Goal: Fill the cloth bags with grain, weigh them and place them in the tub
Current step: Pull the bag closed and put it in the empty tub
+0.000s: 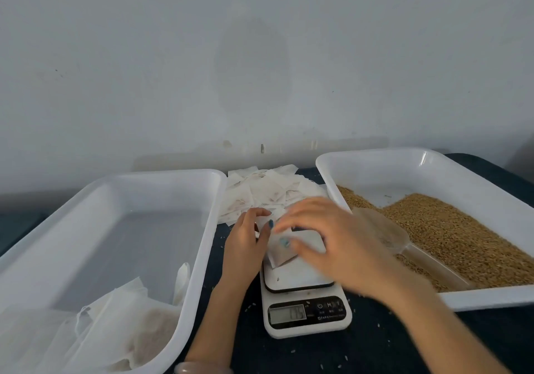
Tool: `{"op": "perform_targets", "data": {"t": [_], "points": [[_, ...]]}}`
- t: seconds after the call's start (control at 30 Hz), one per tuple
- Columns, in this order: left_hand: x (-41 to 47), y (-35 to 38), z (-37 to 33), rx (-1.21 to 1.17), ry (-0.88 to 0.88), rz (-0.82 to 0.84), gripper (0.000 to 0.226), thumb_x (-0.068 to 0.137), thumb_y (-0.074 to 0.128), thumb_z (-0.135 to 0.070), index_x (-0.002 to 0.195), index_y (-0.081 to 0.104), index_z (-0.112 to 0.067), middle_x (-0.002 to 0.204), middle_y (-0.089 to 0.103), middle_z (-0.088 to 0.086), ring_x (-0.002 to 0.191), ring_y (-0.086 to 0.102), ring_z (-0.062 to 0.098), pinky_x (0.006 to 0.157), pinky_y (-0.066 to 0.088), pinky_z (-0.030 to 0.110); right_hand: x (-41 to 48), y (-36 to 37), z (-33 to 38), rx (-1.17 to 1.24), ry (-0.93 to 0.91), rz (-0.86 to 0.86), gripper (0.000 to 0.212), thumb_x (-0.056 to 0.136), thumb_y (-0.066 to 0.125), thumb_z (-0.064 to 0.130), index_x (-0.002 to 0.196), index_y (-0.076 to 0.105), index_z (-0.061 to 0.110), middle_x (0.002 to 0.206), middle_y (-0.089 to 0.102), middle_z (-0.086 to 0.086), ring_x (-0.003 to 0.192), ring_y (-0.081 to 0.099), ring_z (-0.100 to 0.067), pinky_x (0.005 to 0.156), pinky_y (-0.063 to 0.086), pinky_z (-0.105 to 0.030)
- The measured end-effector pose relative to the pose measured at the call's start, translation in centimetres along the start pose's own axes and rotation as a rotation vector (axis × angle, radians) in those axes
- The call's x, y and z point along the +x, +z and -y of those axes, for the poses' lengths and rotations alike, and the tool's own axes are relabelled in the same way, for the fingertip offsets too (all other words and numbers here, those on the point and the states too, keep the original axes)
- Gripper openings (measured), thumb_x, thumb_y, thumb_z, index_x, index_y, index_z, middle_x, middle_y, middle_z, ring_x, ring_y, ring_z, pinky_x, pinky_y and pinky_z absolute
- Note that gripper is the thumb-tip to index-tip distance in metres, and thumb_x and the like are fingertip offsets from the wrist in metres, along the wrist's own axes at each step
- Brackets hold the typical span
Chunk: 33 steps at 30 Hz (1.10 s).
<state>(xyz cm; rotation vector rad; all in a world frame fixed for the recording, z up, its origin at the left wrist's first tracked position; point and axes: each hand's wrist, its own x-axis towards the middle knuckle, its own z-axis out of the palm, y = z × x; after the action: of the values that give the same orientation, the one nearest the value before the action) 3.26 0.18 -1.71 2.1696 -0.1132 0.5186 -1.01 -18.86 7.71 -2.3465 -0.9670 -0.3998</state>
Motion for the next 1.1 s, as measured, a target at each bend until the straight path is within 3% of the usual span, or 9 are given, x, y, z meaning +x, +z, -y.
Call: {"op": "perform_targets", "data": {"t": [0.1,0.17,0.23,0.3,0.4,0.63,0.8,0.97,1.1], "points": [[0.2,-0.3,-0.3,-0.028,-0.025,-0.023,0.013,0.097,0.062,-0.022,0.107,0.057,-0.028,0.110,0.057,-0.013,0.089,0.060,0.006,0.075,0.056,0.029,0.2,-5.3,-4.1,-0.083,0.283,-0.075,0.010,0.091,0.055,0.047,0.097,0.063,0.044,0.099,0.065,0.029,0.093,0.059,0.010,0.077,0.043,-0.013],[0.2,-0.5,-0.4,-0.048,-0.015,-0.035,0.012,0.095,0.063,-0.018,0.096,0.058,-0.029,0.106,0.054,-0.016,0.090,0.060,0.005,0.071,0.055,0.022,-0.3,-7.6,-7.6,-0.315,0.552,0.170,0.003,0.093,0.059,0.038,0.092,0.057,0.037,0.099,0.067,0.016,0.086,0.061,-0.001,0.070,0.046,-0.020],[0.2,-0.6,-0.5,-0.029,0.022,-0.060,0.011,0.093,0.066,-0.014,0.092,0.062,-0.024,0.106,0.051,-0.015,0.089,0.059,0.006,0.069,0.051,0.019,-1.3,-8.1,-10.4,-0.528,0.740,0.561,0.023,0.092,0.060,0.046,0.102,0.059,0.025,0.104,0.067,0.004,0.092,0.064,-0.012,0.075,0.050,-0.025],[0.1,-0.8,-0.7,-0.014,0.097,-0.107,0.009,0.088,0.072,-0.011,0.090,0.066,-0.018,0.107,0.053,-0.012,0.087,0.058,0.007,0.066,0.049,0.018,-2.2,-7.7,-11.6,-0.610,0.808,0.764,0.043,0.087,0.063,0.057,0.109,0.058,0.022,0.104,0.065,0.004,0.095,0.063,-0.013,0.081,0.052,-0.025],[-0.2,-1.3,-1.3,-0.032,0.228,-0.166,0.010,0.083,0.078,-0.009,0.086,0.069,-0.014,0.106,0.055,-0.010,0.083,0.058,0.011,0.062,0.049,0.020,-3.3,-6.9,-12.4,-0.617,0.819,0.783,0.045,0.086,0.066,0.054,0.118,0.055,0.024,0.099,0.062,0.008,0.090,0.061,-0.010,0.084,0.054,-0.028],[-0.7,-1.7,-2.6,-0.037,0.332,-0.221,0.010,0.082,0.079,-0.010,0.082,0.070,-0.015,0.102,0.065,-0.011,0.076,0.058,0.011,0.056,0.052,0.029,-3.6,-6.1,-12.1,-0.634,0.790,0.669,0.062,0.091,0.058,0.037,0.137,0.028,0.010,0.091,0.062,0.005,0.075,0.061,-0.009,0.059,0.047,-0.023],[-1.0,-2.0,-2.5,0.040,0.385,-0.223,0.012,0.082,0.079,-0.009,0.079,0.069,-0.015,0.103,0.068,-0.011,0.075,0.057,0.007,0.056,0.054,0.034,-3.4,-7.2,-11.0,-0.682,0.657,0.542,0.035,0.096,0.051,0.039,0.124,0.044,0.021,0.090,0.058,0.012,0.075,0.059,-0.003,0.056,0.047,-0.019],[-1.2,-2.1,-2.1,0.011,0.346,-0.219,0.012,0.081,0.080,-0.010,0.080,0.069,-0.015,0.104,0.064,-0.010,0.072,0.058,0.011,0.057,0.054,0.029,-3.5,-11.6,-9.8,-0.786,0.674,0.574,0.010,0.090,0.054,0.048,0.090,0.064,0.044,0.082,0.065,0.017,0.071,0.059,0.003,0.052,0.038,-0.017],[-1.2,-2.4,-2.1,-0.014,0.332,-0.215,0.010,0.081,0.080,-0.011,0.085,0.072,-0.017,0.104,0.062,-0.010,0.073,0.059,0.012,0.058,0.053,0.020,-3.9,-14.6,-11.6,-0.837,0.744,0.640,0.012,0.080,0.066,0.041,0.071,0.069,0.048,0.068,0.067,0.016,0.069,0.062,0.000,0.073,0.055,-0.024]]}}
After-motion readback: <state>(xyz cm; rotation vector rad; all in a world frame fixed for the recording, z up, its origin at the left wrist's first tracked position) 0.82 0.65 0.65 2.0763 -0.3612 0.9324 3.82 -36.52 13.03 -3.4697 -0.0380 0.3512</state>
